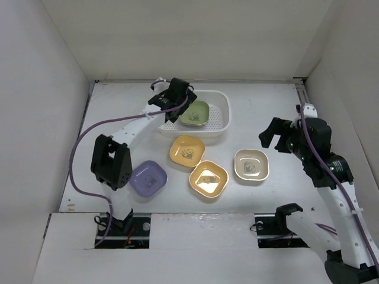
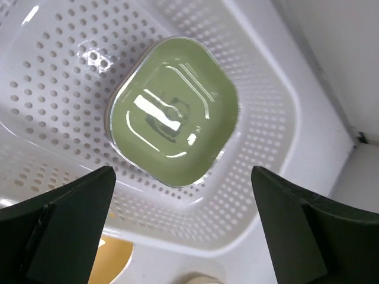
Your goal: Place the plates into the plastic bin on the countertop
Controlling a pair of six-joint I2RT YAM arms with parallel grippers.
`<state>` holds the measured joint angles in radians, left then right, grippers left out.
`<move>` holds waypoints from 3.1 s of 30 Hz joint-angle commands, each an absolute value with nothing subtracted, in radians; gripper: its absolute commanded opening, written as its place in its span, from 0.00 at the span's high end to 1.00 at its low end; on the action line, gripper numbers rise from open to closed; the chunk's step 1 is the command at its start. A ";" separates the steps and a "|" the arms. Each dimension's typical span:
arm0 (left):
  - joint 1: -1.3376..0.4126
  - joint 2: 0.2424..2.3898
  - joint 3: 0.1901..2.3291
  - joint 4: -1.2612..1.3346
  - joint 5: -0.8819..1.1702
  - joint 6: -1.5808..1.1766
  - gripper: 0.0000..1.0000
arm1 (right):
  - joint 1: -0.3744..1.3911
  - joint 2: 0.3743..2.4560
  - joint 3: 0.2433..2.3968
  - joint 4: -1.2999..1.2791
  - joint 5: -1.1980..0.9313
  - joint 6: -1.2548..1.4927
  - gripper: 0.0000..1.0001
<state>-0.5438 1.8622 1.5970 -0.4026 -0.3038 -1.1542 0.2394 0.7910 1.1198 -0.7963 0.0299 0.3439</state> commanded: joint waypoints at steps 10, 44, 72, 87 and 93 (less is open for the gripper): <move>-0.508 1.479 1.658 -0.518 -0.419 -0.790 0.00 | 0.108 0.948 0.912 -0.792 -0.038 0.481 0.00; -0.261 1.203 1.244 -0.477 -0.260 -0.630 0.00 | 0.005 0.775 0.830 -0.802 0.054 0.690 1.00; 0.023 1.022 0.884 -0.508 -0.080 -0.657 0.00 | 0.419 2.112 1.919 -0.568 -0.083 0.630 1.00; 0.005 0.773 0.812 -0.683 0.000 -0.759 0.00 | 0.483 2.105 1.980 -0.548 -0.095 0.611 0.06; -0.017 0.770 0.683 -0.733 0.020 -0.847 0.00 | 0.514 1.974 1.944 -0.517 -0.113 0.534 0.00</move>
